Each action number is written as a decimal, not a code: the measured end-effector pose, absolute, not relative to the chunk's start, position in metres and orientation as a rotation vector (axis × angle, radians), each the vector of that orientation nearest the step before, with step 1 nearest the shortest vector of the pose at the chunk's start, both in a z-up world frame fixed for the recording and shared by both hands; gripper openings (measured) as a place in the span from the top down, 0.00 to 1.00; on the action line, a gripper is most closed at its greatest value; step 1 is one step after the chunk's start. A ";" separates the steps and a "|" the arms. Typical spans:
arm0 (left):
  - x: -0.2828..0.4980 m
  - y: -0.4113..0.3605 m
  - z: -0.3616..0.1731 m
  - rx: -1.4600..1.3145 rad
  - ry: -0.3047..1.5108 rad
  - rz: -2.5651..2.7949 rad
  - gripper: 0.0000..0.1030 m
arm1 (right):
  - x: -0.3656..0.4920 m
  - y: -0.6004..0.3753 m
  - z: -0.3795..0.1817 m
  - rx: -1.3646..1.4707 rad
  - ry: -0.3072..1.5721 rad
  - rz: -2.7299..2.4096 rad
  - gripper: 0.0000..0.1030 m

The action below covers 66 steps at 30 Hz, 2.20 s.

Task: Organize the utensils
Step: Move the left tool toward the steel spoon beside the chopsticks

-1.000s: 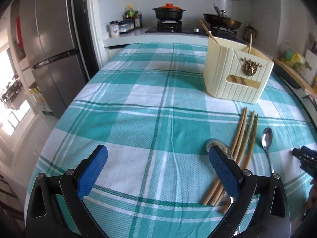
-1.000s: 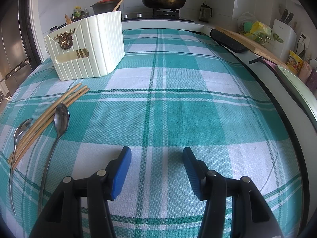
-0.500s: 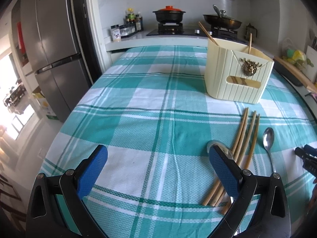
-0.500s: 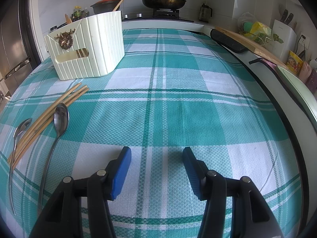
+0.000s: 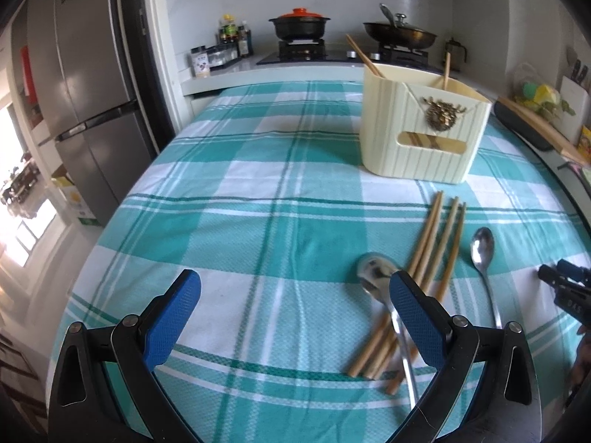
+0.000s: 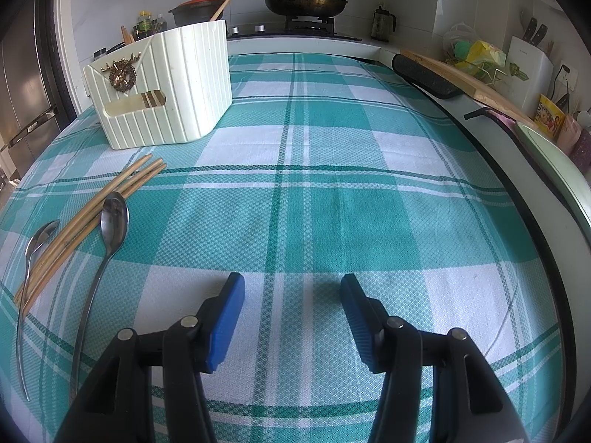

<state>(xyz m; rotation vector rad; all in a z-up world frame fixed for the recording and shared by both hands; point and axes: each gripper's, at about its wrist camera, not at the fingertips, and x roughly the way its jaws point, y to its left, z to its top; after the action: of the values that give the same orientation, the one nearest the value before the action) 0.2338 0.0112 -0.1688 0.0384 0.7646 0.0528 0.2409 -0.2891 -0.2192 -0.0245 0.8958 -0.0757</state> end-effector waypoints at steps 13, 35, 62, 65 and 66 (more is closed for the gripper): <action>0.240 -0.006 -0.187 0.069 0.803 0.063 0.01 | 0.241 -0.289 -0.219 -0.024 0.895 -0.076 0.47; 0.244 -0.001 -0.206 0.059 0.852 0.084 0.00 | 0.241 -0.289 -0.219 -0.024 0.895 -0.077 0.47; 0.243 -0.014 -0.215 0.065 0.884 0.038 0.01 | 0.241 -0.288 -0.219 -0.024 0.895 -0.077 0.47; 0.241 -0.002 -0.213 0.030 0.893 0.029 0.01 | 0.241 -0.289 -0.219 -0.024 0.894 -0.077 0.47; 0.239 0.003 -0.213 0.027 0.897 0.026 0.01 | 0.241 -0.288 -0.219 -0.024 0.894 -0.077 0.47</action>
<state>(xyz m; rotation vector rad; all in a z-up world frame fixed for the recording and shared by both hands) 0.2392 0.0026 -0.2126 0.0269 0.8969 0.0262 0.2412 -0.2885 -0.2193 -0.0243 0.8944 -0.0772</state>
